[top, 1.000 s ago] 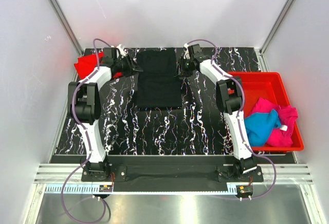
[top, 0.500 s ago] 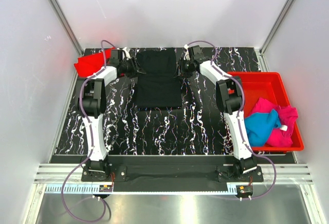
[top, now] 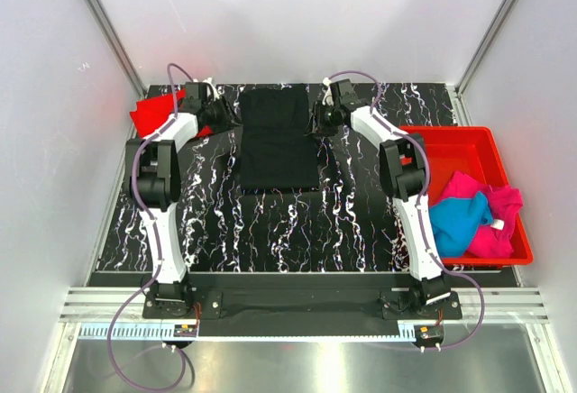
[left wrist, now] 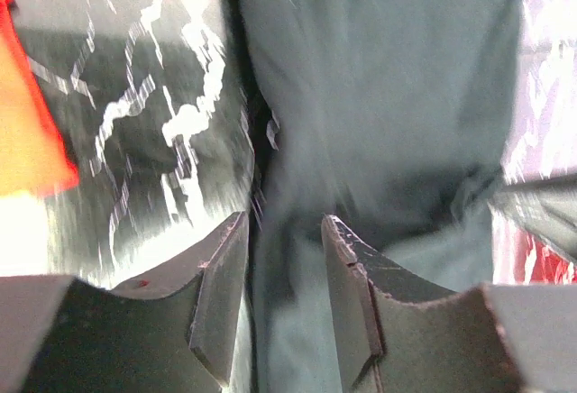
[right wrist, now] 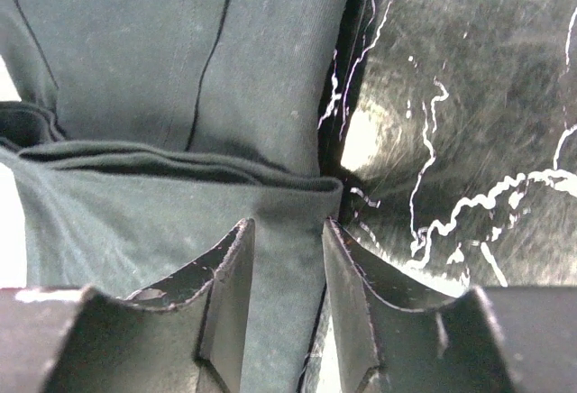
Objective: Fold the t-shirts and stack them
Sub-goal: Fold the tshirt
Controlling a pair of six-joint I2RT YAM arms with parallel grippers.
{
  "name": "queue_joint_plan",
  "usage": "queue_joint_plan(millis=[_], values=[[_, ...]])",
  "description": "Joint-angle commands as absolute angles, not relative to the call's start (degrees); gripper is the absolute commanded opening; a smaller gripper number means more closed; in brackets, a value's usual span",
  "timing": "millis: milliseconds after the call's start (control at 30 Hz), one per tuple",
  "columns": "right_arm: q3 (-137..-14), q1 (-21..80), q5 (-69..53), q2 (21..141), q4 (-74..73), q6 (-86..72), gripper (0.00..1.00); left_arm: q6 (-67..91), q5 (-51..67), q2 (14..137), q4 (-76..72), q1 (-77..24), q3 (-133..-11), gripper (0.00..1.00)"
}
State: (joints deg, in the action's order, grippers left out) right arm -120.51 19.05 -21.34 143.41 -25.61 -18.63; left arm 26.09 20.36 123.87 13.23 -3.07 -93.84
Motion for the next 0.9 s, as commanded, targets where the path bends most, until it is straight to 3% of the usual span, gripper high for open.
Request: queue_joint_plan(millis=[0,133,267,600,800,867], values=[[-119.6,18.7,-21.8,136.3,-25.5,-17.9,0.45,22.8,22.7,113.1,10.4,-5.1,-90.5,0.42],[-117.3,18.8,-21.4,133.9,-24.9,-18.2,0.48,23.9,27.7,112.8,7.6,-7.0,-84.6,0.14],[-115.9,18.7,-22.0,132.5,-24.6,-17.9,0.44,24.3,28.9,117.8,7.9,-7.8,-85.5,0.01],[-115.5,18.7,-22.0,134.1,-24.9,-16.8,0.46,29.3,21.6,130.2,12.5,-5.0,-98.2,0.0],[-112.8,18.8,-23.1,133.6,-25.0,-16.3,0.48,31.8,20.8,127.3,11.0,-3.8,-93.9,0.07],[-110.2,18.7,-23.6,131.8,-24.3,-16.4,0.49,32.4,22.9,125.2,10.3,-3.7,-92.4,0.18]])
